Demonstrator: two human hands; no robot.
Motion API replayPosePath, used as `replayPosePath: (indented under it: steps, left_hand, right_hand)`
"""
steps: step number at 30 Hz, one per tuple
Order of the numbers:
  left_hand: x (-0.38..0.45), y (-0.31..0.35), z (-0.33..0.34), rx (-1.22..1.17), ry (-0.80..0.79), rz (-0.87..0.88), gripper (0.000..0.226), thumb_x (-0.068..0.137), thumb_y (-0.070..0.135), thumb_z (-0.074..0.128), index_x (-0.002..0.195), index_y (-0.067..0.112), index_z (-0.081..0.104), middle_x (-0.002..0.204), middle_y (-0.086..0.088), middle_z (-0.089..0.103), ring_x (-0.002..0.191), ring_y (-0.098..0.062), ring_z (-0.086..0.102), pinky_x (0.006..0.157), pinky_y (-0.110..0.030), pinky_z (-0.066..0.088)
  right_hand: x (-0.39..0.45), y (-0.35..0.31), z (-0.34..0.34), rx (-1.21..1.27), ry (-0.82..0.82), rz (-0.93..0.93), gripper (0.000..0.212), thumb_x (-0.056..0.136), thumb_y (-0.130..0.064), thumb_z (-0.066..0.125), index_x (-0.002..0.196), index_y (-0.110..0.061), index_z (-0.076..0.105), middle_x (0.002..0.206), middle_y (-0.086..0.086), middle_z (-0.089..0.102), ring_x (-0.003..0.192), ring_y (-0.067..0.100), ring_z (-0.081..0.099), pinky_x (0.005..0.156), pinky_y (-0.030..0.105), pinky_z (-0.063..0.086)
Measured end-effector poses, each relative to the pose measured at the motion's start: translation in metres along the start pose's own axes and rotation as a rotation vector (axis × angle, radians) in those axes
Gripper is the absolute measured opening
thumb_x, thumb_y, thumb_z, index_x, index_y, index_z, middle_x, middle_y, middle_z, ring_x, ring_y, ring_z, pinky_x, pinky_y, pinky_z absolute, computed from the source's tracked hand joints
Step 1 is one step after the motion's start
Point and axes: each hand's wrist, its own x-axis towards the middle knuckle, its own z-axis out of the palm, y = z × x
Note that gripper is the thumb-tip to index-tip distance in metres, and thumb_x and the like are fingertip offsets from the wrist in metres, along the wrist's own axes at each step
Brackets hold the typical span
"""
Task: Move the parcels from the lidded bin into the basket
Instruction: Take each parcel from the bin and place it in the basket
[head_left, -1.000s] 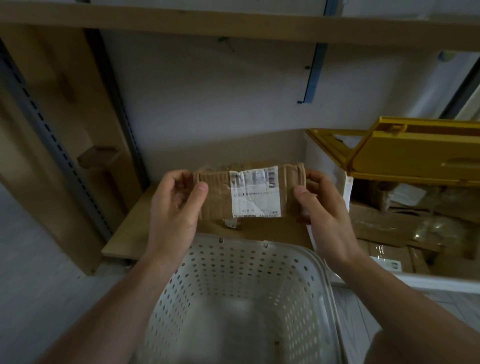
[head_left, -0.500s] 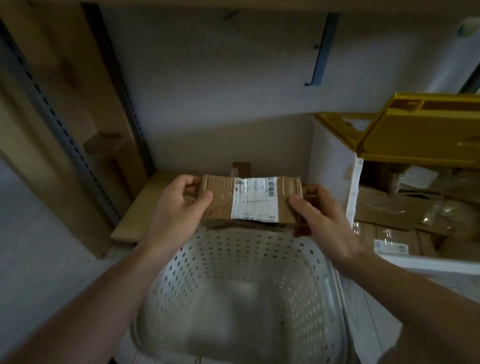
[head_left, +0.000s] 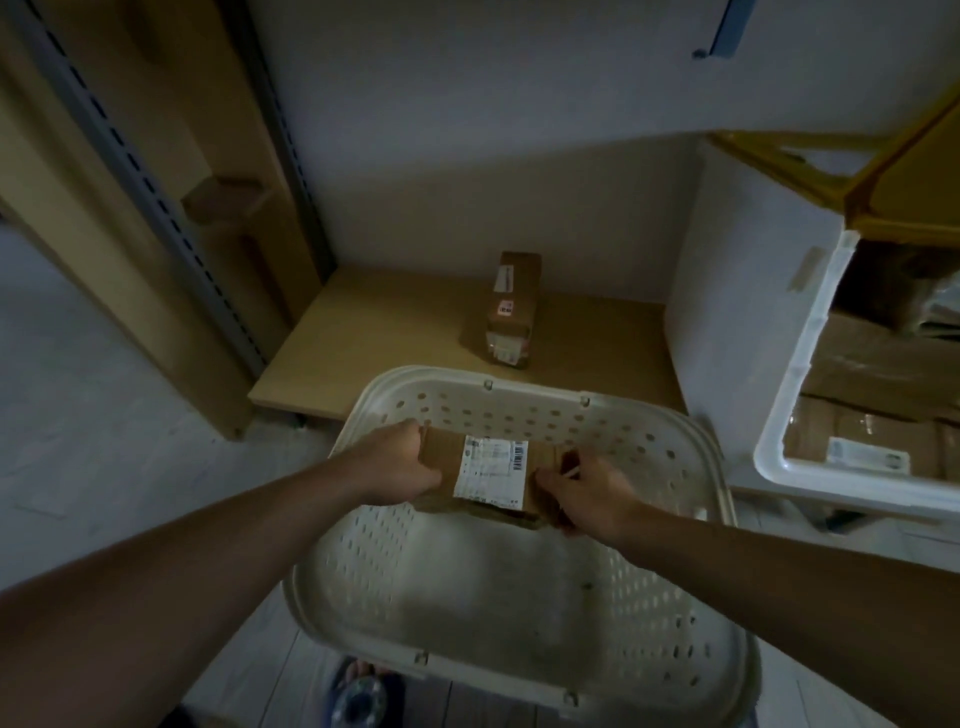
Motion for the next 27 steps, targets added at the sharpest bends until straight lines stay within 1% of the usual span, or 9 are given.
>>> replayPosePath:
  steps: [2,5,9,13,16,18,20,23,27]
  left_hand:
    - [0.020,-0.002,0.012,0.095,-0.032,0.006,0.050,0.086,0.039,0.070,0.126,0.015,0.053,0.122,-0.003,0.061,0.106,-0.020,0.062,0.090,-0.038,0.056]
    - [0.069,-0.024,0.037,0.151,-0.033,0.036,0.059,0.068,0.053,0.075,0.115,0.018,0.066,0.114,-0.001,0.069,0.097,-0.017,0.068,0.085,-0.038,0.060]
    - [0.098,-0.038,0.054,0.180,-0.159,-0.050,0.029,0.085,0.025,0.069,0.110,0.009,0.068,0.107,-0.012,0.071,0.093,-0.025,0.071,0.082,-0.040,0.060]
    - [0.109,-0.045,0.069,0.207,-0.248,-0.109,0.030,0.092,0.011,0.068,0.120,0.004,0.061,0.112,-0.009,0.069,0.094,-0.023,0.070,0.062,-0.019,0.051]
    - [0.118,-0.046,0.089,0.115,-0.263,-0.106,0.023,0.092,0.017,0.072,0.114,0.014,0.064,0.095,0.000,0.067,0.069,-0.012,0.064,0.048,-0.010,0.047]
    - [0.128,-0.050,0.106,0.055,-0.197,-0.067,0.034,0.089,0.023,0.076,0.121,0.016,0.069,0.111,0.002,0.071,0.090,-0.013,0.069,0.075,-0.016,0.058]
    - [0.136,-0.053,0.119,0.027,-0.167,-0.078,0.044,0.087,0.019,0.077,0.130,0.020,0.067,0.128,0.000,0.068,0.111,-0.017,0.067,0.094,-0.026,0.055]
    - [0.137,-0.048,0.124,0.015,-0.175,-0.095,0.039,0.090,0.013,0.071,0.129,0.017,0.067,0.130,-0.003,0.066,0.116,-0.020,0.065,0.095,-0.024,0.052]
    - [0.136,-0.046,0.130,-0.002,-0.214,-0.119,0.046,0.097,0.008,0.058,0.143,0.010,0.052,0.142,-0.009,0.056,0.129,-0.023,0.055,0.085,-0.014,0.038]
  right_hand:
    - [0.024,0.011,0.014,-0.006,0.008,0.069,0.016,0.100,-0.031,0.060,0.100,-0.015,0.056,0.089,0.007,0.069,0.081,0.025,0.073,0.075,0.045,0.064]
    - [0.060,0.024,0.042,0.038,0.013,0.156,0.017,0.101,-0.024,0.059,0.089,-0.014,0.052,0.084,0.009,0.065,0.072,0.026,0.066,0.073,0.044,0.061]
    - [0.099,0.045,0.072,0.078,-0.021,0.243,0.024,0.104,-0.029,0.051,0.113,-0.007,0.051,0.099,0.017,0.066,0.074,0.029,0.063,0.062,0.038,0.054]
    - [0.123,0.063,0.092,0.024,-0.016,0.268,0.025,0.105,-0.037,0.047,0.104,-0.012,0.047,0.085,0.011,0.063,0.084,0.034,0.071,0.075,0.047,0.062]
    - [0.136,0.074,0.101,0.009,-0.011,0.272,0.027,0.103,-0.042,0.050,0.102,-0.015,0.049,0.102,0.016,0.068,0.092,0.033,0.070,0.082,0.052,0.061]
    - [0.145,0.084,0.106,-0.001,-0.020,0.292,0.036,0.100,-0.045,0.054,0.113,-0.011,0.052,0.110,0.016,0.067,0.099,0.033,0.069,0.086,0.051,0.060]
    - [0.150,0.091,0.110,-0.029,-0.034,0.316,0.044,0.099,-0.049,0.055,0.122,-0.011,0.053,0.113,0.017,0.067,0.101,0.034,0.069,0.087,0.048,0.060]
    - [0.157,0.100,0.112,-0.042,-0.052,0.337,0.045,0.099,-0.046,0.055,0.127,-0.011,0.052,0.117,0.017,0.067,0.104,0.035,0.068,0.087,0.045,0.059]
    - [0.159,0.105,0.108,-0.011,-0.103,0.365,0.048,0.090,-0.022,0.074,0.130,-0.009,0.051,0.123,0.020,0.065,0.108,0.033,0.067,0.091,0.047,0.059]
